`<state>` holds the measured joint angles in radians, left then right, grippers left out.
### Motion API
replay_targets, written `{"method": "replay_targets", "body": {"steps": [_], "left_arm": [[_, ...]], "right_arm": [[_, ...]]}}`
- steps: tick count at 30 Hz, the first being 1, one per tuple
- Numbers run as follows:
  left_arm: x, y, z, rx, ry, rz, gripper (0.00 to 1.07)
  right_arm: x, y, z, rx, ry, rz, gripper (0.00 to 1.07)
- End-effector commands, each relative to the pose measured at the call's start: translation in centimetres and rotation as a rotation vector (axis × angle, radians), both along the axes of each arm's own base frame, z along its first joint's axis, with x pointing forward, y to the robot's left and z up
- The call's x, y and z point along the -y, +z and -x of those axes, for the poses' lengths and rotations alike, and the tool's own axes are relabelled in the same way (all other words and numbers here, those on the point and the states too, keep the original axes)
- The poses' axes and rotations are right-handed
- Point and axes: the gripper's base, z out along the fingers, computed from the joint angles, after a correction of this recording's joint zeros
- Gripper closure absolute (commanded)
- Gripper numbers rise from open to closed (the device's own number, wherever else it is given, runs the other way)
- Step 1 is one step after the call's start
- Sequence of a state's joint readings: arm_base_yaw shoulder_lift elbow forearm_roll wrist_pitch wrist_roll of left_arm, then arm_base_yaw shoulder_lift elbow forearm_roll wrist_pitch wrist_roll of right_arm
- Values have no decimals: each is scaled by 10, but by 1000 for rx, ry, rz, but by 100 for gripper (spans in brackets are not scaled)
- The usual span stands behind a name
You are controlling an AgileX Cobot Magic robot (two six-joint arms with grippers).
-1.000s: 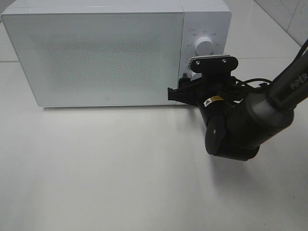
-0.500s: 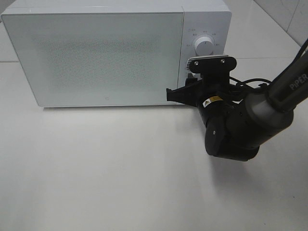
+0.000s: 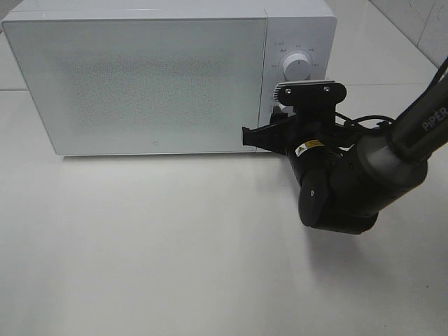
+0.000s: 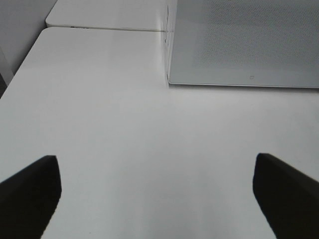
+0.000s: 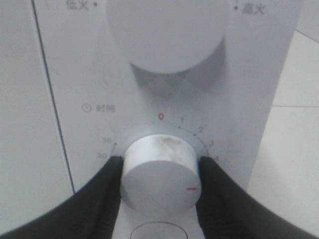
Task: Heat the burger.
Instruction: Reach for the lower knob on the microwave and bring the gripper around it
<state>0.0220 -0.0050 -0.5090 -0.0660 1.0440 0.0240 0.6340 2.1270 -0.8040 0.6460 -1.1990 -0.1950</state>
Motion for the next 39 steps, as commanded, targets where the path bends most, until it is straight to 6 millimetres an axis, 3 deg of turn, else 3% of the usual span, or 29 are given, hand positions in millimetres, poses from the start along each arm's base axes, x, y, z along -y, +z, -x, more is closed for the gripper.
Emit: {"method": "replay_targets", "body": {"steps": [1,15,20,23,25,28,31,33,39], "left_arm": [[1,-1,2,23,-2,9,6],[1,-1,2,23,-2,9,6],[1,-1,2,23,-2,9,6],[1,-1,2,23,-2,9,6],[1,-1,2,23,-2,9,6],[1,-1,2,23,-2,9,6],[1,-1,2,23,-2,9,6],[1,-1,2,23,-2,9,6],[1,-1,2,23,-2,9,6]], "right_arm": [[-4,22,-4,210,34,-85,107],[-8,17,-4,98,11,-584,107],[-12,19,-3,59,19,-888,107],[-12,19,-3,55,16,-933,107],[-12,19,-3,30,-8,-1124,107],[-12,19,-3,9,-26,-1263,107],[-12,19,-3,3,-31,-1296,107],[-11,21,-3,3,-41,-1451,107],[-10,23,-3,-3,-54,-1635,107]]}}
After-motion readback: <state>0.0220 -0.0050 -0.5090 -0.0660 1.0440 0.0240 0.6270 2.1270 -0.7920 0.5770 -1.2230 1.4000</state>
